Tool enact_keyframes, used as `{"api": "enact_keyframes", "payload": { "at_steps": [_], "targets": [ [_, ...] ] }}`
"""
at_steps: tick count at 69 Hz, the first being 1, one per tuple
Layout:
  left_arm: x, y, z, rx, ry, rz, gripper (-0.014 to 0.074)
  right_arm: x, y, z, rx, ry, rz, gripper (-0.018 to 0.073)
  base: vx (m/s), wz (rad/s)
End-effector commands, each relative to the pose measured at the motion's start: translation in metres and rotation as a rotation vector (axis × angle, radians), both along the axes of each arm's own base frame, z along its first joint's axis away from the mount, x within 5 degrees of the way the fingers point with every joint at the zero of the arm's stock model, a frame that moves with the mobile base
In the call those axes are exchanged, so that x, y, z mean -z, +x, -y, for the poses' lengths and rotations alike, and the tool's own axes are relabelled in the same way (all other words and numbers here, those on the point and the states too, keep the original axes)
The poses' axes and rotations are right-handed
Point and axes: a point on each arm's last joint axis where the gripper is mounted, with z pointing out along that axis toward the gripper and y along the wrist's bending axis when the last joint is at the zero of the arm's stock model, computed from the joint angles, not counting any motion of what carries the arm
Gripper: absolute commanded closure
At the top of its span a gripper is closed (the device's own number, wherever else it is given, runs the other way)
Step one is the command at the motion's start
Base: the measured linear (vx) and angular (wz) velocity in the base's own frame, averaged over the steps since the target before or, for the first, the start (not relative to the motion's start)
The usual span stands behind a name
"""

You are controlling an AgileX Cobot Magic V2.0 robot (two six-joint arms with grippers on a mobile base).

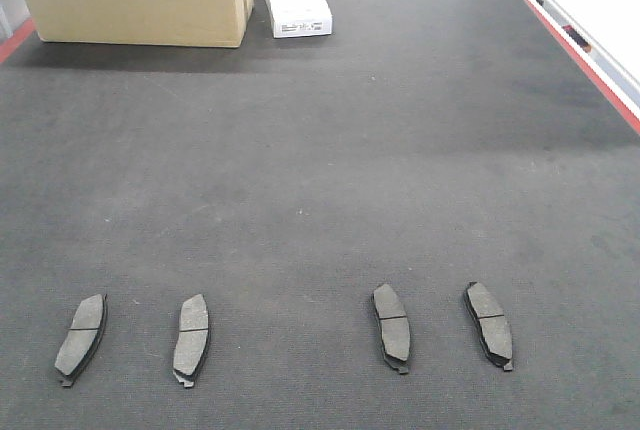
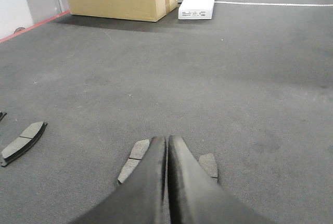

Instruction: Move and align brake pads A on conveyor

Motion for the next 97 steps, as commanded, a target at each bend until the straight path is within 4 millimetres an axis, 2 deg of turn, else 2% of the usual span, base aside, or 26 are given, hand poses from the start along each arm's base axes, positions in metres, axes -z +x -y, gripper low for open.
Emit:
{"api": "enact_keyframes", "payload": {
  "at_steps": [1, 20, 97],
  "targets": [
    [-0.0018, 0.0, -0.001, -0.021, -0.04, 0.071, 0.0602, -0.0131, 0.0005, -0.0009, -0.011, 0.013, 0.083, 0.0571, 0.0, 0.0],
    [-0.0019, -0.0006, -0.0014, -0.03, 0.029, 0.078, 0.0602, -0.0131, 0.0005, -0.0009, -0.011, 0.013, 0.083, 0.0571, 0.0, 0.0],
    [-0.0012, -0.0005, -0.0015, -0.032, 0.027, 0.069, 0.0602, -0.0129, 0.0005, -0.0008, -0.01, 0.011, 0.082, 0.0571, 0.0, 0.0]
  ]
}}
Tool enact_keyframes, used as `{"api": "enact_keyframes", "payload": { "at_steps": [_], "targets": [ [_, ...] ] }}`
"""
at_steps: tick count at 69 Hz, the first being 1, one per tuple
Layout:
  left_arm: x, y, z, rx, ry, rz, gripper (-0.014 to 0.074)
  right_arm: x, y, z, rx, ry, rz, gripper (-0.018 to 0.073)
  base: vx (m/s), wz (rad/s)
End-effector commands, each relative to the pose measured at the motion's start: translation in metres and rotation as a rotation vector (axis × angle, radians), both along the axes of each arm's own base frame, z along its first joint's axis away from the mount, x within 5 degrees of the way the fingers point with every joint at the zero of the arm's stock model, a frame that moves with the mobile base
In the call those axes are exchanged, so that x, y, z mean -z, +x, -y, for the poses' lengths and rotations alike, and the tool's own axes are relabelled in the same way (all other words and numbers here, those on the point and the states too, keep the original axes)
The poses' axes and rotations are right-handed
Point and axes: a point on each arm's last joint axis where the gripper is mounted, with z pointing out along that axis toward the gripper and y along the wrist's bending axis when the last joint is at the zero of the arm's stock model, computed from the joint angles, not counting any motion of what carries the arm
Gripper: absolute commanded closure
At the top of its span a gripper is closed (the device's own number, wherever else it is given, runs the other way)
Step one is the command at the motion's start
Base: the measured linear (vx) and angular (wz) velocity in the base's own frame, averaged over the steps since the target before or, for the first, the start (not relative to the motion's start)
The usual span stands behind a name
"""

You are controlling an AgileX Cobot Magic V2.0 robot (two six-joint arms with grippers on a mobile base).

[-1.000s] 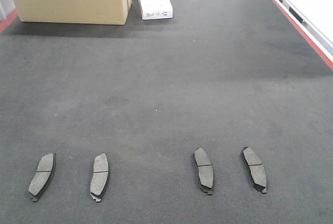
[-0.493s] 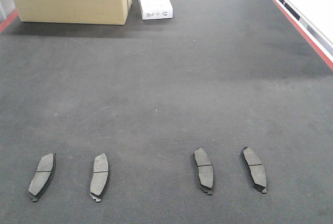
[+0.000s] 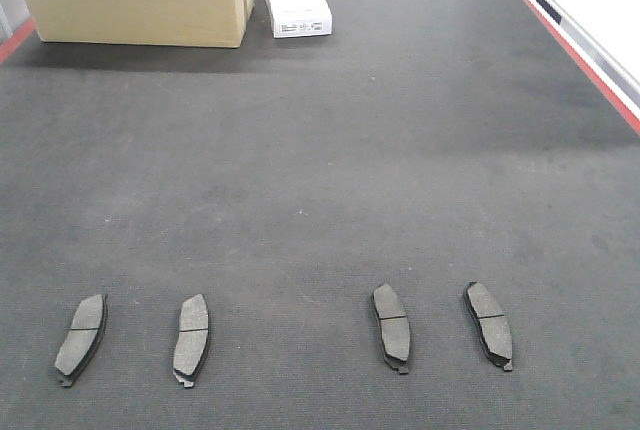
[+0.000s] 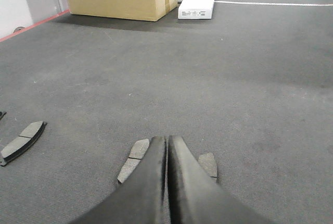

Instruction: Move and align brake pads A on conveyor

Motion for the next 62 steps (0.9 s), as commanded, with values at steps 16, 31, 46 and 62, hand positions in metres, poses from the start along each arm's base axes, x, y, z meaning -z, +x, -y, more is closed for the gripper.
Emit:
{"api": "enact_keyframes", "payload": {
  "at_steps": [16, 31, 46, 62],
  "targets": [
    [-0.001, -0.001, 0.0, -0.003, -0.01, 0.068, 0.0602, -0.014, -0.006, 0.007, 0.077, -0.006, 0.129, 0.0571, 0.0, 0.0],
    [-0.001, -0.001, 0.0, -0.002, -0.01, 0.069, 0.0602, -0.013, -0.005, 0.01, 0.267, -0.127, 0.144, 0.0571, 0.0, 0.0],
    [-0.001, -0.001, 0.0, -0.002, -0.01, 0.069, 0.0602, 0.025, 0.014, 0.008, 0.333, -0.102, 0.223, 0.0571, 0.0, 0.0],
    [-0.001, -0.001, 0.0, -0.002, -0.01, 0.069, 0.0602, 0.067, 0.015, 0.011, 0.373, 0.034, 0.303, 0.0571, 0.0, 0.0]
  ]
}}
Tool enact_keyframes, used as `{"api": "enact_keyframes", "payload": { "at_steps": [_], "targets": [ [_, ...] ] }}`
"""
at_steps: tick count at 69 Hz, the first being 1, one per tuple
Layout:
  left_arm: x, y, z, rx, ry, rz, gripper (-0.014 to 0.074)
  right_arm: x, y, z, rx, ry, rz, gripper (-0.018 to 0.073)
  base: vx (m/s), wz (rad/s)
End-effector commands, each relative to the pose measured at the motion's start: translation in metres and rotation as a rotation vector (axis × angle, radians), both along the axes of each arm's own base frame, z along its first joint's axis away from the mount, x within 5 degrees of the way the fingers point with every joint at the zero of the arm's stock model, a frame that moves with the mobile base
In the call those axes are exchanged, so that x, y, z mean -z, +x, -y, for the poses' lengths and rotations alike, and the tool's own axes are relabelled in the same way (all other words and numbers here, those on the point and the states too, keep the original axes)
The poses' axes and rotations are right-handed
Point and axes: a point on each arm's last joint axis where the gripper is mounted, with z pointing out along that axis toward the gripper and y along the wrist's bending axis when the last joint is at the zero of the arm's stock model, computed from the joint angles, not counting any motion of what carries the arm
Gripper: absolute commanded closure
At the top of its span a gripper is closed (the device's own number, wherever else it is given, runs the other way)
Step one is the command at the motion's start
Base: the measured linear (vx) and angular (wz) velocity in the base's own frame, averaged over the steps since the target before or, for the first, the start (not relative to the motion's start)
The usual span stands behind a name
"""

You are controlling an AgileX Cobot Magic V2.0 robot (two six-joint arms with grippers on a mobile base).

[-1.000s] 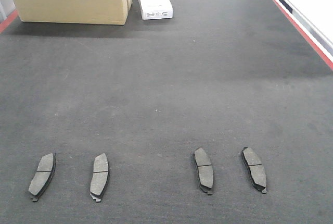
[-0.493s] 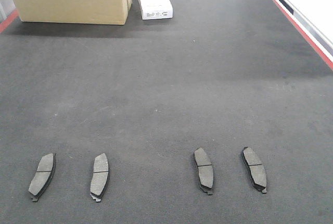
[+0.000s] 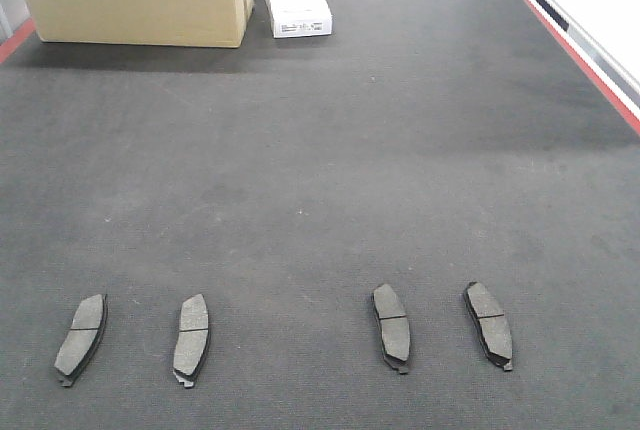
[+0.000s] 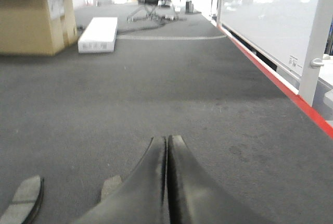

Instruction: Move and align brake pads A on conveyor

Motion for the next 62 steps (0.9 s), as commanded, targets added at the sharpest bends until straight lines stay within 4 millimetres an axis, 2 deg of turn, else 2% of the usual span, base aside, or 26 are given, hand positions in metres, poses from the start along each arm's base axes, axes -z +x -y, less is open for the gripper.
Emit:
{"api": "enact_keyframes", "payload": {
  "at_steps": [1, 9, 20, 40, 62],
  "targets": [
    [-0.002, -0.001, 0.0, -0.002, -0.006, 0.07, 0.0602, -0.004, -0.001, 0.001, 0.015, 0.033, 0.136, 0.0571, 0.0, 0.0],
    [-0.002, -0.001, 0.0, -0.002, -0.006, 0.07, 0.0602, 0.014, -0.001, 0.001, 0.013, 0.088, 0.113, 0.0571, 0.0, 0.0],
    [-0.002, -0.001, 0.0, -0.002, -0.006, 0.07, 0.0602, 0.01, -0.001, 0.001, 0.014, 0.106, 0.148, 0.0571, 0.0, 0.0],
    [-0.002, -0.001, 0.0, -0.002, -0.006, 0.07, 0.0602, 0.011, -0.001, 0.001, 0.012, -0.044, 0.148, 0.0571, 0.0, 0.0],
    [-0.002, -0.001, 0.0, -0.002, -0.006, 0.07, 0.0602, 0.018, -0.001, -0.001, -0.035, -0.061, 0.07, 0.0571, 0.0, 0.0]
  ]
}}
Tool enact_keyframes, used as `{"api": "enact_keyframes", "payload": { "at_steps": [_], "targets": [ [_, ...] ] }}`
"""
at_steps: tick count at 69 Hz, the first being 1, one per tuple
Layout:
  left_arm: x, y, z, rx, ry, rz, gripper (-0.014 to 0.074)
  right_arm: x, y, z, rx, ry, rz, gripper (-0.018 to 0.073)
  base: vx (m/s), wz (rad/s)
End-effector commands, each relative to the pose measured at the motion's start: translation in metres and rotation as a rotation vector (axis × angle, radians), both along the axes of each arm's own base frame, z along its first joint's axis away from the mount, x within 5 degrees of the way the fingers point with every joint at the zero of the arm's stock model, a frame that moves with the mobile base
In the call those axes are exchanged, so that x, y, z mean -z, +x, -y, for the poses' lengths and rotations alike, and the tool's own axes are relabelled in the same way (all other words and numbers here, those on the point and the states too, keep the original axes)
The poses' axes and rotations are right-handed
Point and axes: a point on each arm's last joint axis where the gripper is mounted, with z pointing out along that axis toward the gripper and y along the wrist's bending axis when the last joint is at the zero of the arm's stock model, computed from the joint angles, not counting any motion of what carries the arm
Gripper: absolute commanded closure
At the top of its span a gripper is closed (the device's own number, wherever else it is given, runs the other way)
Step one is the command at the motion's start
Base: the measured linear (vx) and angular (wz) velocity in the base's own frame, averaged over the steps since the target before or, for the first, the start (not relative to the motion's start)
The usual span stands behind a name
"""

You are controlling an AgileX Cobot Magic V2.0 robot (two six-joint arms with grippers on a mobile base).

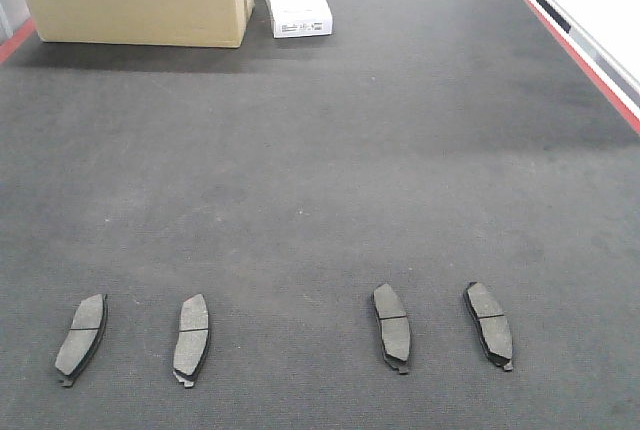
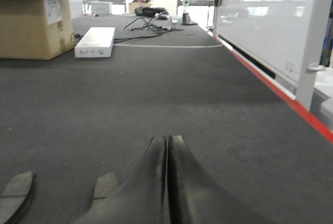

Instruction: Move and align brake pads A on conveyor

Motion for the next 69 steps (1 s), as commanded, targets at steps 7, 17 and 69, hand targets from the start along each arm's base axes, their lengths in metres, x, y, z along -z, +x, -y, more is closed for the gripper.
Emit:
{"api": "enact_keyframes", "payload": {
  "at_steps": [7, 17, 69],
  "targets": [
    [-0.0016, -0.0005, -0.0001, -0.002, -0.006, 0.071, 0.0602, -0.0005, -0.0004, -0.0022, -0.037, -0.03, 0.046, 0.0571, 0.0, 0.0],
    [-0.0016, -0.0005, -0.0001, -0.002, -0.006, 0.071, 0.0602, -0.0006, -0.0004, -0.0023, -0.038, -0.017, 0.047, 0.0571, 0.0, 0.0],
    [-0.0016, -0.0005, -0.0001, -0.002, -0.006, 0.071, 0.0602, -0.0006, -0.0004, -0.0024, -0.039, 0.007, 0.046, 0.0571, 0.0, 0.0]
  ]
}}
